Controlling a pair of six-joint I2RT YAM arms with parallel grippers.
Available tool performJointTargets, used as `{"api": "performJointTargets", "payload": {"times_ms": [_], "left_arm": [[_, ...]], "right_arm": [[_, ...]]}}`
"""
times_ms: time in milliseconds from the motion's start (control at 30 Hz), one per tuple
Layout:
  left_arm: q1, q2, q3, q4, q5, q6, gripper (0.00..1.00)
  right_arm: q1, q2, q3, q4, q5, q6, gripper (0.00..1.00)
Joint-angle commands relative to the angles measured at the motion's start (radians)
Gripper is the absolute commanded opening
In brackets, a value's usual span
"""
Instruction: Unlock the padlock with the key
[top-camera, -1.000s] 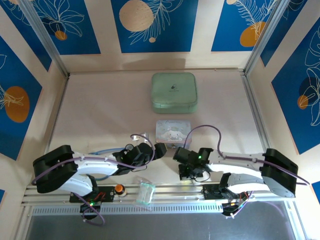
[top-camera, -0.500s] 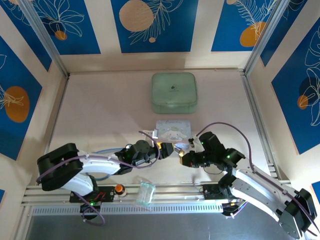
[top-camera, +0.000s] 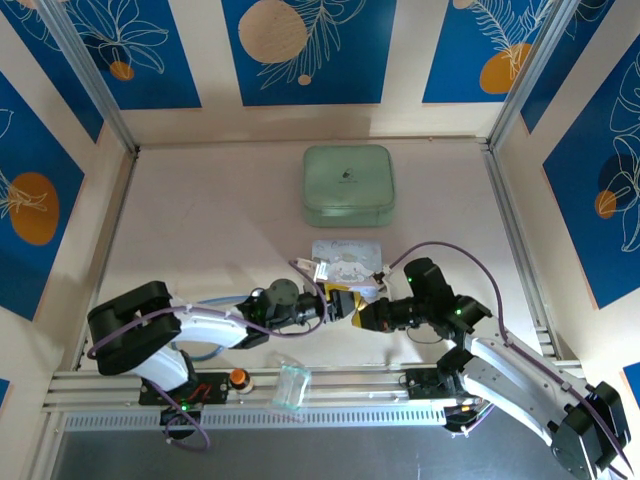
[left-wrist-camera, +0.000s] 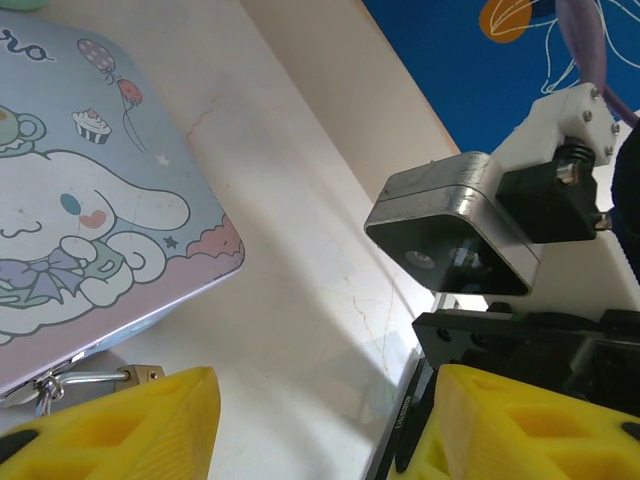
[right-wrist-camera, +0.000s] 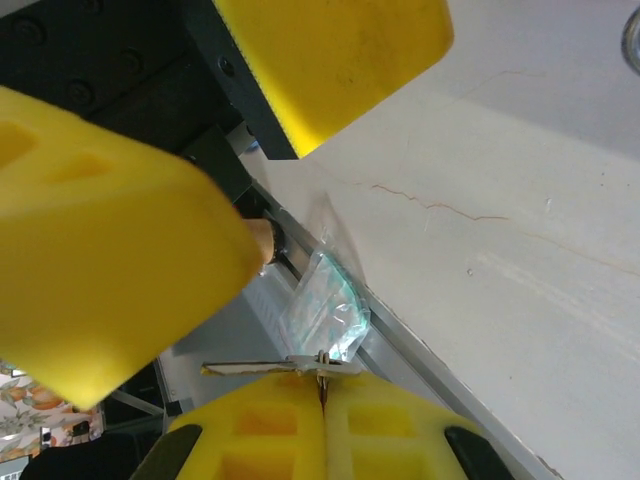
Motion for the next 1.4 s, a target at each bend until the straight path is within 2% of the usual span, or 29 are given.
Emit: {"api": "performJointTargets", "payload": {"times_ms": [0,133,233,267,300,367,467,567,700,800,867,967,1167,1367], "left_arm": [[-0.002,-0.014,0.041,-0.034,0.026,0.002,0.55],[-0.029,-0.006,0.042,-0.005,0.028,0.021,0.54],[-0.03,0.0,0.02,0.072,0.045,-0.002,0.61],[-0.031,0.004,0.034,0.035,0.057,-0.01,0.61],[-0.032,0.009,0.053,-0.017,0.057,-0.018,0.54],[-0.039,0.013,0.073,-0.156,-0.012,-0.07,0.32],[-0.038,0.002,0.064,-0.163,-0.026,-0.063,0.34],[-0.043,0.012,0.125,-0.28,0.006,-0.027,0.4],[-0.043,0.057,0.125,-0.22,0.047,-0.07,0.52],[-0.043,0.024,0.1,-0.286,-0.039,-0.127,0.51],[-0.046,-0.06,0.12,-0.532,-0.186,-0.128,0.5],[-0.056,-0.142,0.201,-0.88,-0.364,-0.082,0.5],[-0.052,-0.165,0.176,-0.906,-0.373,-0.111,0.48],[-0.052,-0.158,0.176,-0.919,-0.376,-0.119,0.48]], "right_arm": [[-0.012,-0.001,0.001,0.005,-0.05,-0.024,0.0],[-0.027,0.004,0.001,0.009,-0.061,-0.024,0.0],[-0.038,0.008,0.0,0.012,-0.069,-0.026,0.0],[-0.042,0.008,-0.002,0.016,-0.073,-0.025,0.0],[-0.045,0.006,-0.004,0.021,-0.074,-0.023,0.0],[-0.047,-0.001,-0.005,0.022,-0.049,-0.017,0.0],[-0.052,-0.005,0.004,-0.009,0.007,-0.011,0.0],[-0.047,-0.005,-0.012,0.023,0.0,0.007,0.0],[-0.046,-0.015,-0.031,0.063,-0.008,0.027,0.0],[-0.032,0.002,-0.016,-0.006,0.066,0.013,0.01],[0.003,0.05,0.008,-0.119,0.184,-0.023,0.01],[0.052,0.158,0.017,-0.162,0.273,-0.034,0.0],[0.217,0.34,0.067,-0.089,0.385,0.021,0.0],[0.284,0.579,0.213,-0.239,0.512,0.031,0.0]]}}
